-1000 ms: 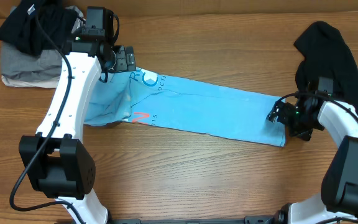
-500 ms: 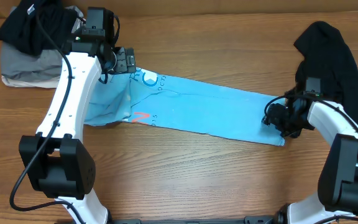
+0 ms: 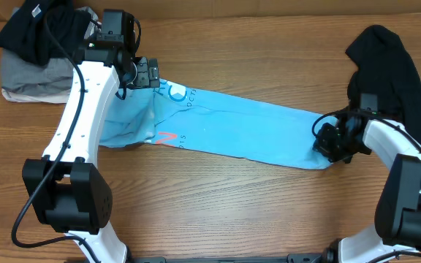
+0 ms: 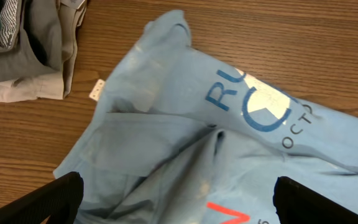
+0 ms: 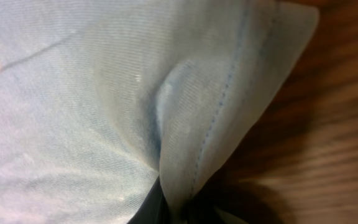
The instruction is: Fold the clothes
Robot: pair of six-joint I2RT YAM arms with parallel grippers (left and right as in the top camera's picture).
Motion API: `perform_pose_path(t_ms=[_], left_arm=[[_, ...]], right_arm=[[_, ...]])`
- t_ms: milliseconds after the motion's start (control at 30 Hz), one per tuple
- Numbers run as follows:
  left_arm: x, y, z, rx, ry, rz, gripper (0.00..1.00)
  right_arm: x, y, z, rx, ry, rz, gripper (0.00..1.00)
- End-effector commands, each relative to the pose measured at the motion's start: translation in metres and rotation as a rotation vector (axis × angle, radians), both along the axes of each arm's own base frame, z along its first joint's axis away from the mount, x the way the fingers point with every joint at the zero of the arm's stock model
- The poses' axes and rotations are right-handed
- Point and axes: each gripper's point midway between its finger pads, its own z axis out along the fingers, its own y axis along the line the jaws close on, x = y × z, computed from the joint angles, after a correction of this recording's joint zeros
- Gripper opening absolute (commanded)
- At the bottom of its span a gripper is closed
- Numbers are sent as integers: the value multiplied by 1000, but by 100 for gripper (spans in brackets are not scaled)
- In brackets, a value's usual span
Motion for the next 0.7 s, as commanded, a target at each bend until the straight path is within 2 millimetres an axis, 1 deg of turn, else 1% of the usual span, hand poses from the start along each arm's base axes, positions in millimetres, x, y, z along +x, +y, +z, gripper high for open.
perform_pose_path(t_ms=[0,100,200,333,467,567,667], left_arm=[[4,-1,8,-5,-23,-13,100],[4,-1,8,-5,-23,-14,100],[4,-1,8,-5,-23,-13,100],[4,-1,8,-5,-21,-13,100],[3,-1,8,-5,-19,-13,100],[4,-1,8,-5,-21,-13,100],[4,-1,8,-6,-22,-14,100]], right_arm=[[-14,-17,-10,-9,56,-60,4],[-17,-24,-1,26,33,-64,4],[-19,-34,15,47,4,-76,4],[-21,-48,43,40,-39,-76,4],[-22,-58,73,21,-77,-63,4],[-20,-59,94,17,-95,-49,4],[-11,-43,111,64,-134,-14,4]])
